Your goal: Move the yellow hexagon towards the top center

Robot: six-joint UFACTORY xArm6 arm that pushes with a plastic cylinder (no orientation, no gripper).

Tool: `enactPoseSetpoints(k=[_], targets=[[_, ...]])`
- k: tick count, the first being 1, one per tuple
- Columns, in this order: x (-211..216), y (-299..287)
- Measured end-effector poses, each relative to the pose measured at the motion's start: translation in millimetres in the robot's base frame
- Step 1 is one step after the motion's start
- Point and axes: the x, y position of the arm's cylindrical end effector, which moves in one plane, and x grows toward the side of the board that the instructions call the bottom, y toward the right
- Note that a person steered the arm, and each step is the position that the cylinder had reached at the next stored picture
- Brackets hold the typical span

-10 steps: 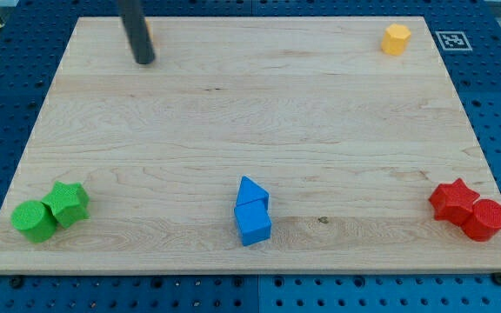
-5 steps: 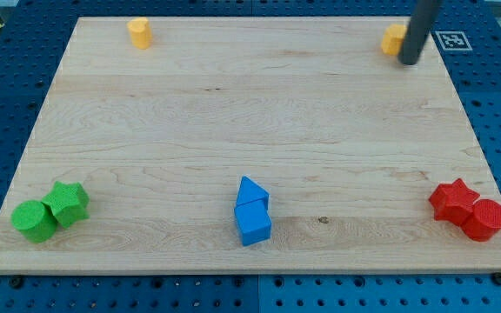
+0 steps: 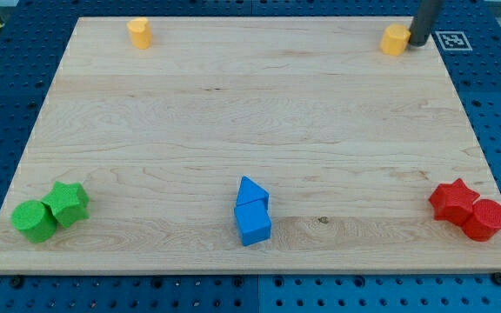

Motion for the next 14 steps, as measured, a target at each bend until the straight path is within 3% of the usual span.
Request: enactPoseSetpoints(k=[3, 7, 8, 10, 11, 13, 14], targets=[[0, -79], [4, -231], [15, -241], [62, -173], [81, -172], [81, -229], [61, -252]])
